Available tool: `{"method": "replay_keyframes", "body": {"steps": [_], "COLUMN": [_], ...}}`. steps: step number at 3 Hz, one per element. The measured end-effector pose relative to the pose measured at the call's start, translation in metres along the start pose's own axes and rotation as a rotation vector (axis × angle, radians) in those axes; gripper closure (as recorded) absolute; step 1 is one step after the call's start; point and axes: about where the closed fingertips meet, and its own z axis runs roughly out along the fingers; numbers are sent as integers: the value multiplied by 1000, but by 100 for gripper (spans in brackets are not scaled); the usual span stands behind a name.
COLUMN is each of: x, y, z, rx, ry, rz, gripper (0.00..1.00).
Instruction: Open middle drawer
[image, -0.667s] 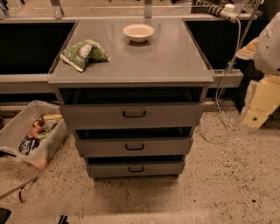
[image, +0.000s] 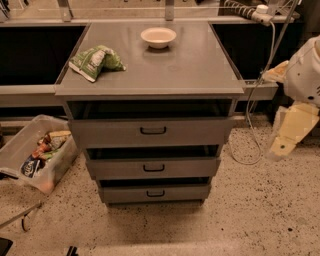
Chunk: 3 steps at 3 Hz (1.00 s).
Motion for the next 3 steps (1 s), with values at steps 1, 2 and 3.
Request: {"method": "replay_keyframes", "body": {"steps": [1,2,3], "x": [3,5,6], "y": [0,10,29], "z": [56,123,188], "rx": [-26,-42,-69], "ry": [-74,-151,-215], "rz": [-7,-2,8], "gripper": [0,0,0]}}
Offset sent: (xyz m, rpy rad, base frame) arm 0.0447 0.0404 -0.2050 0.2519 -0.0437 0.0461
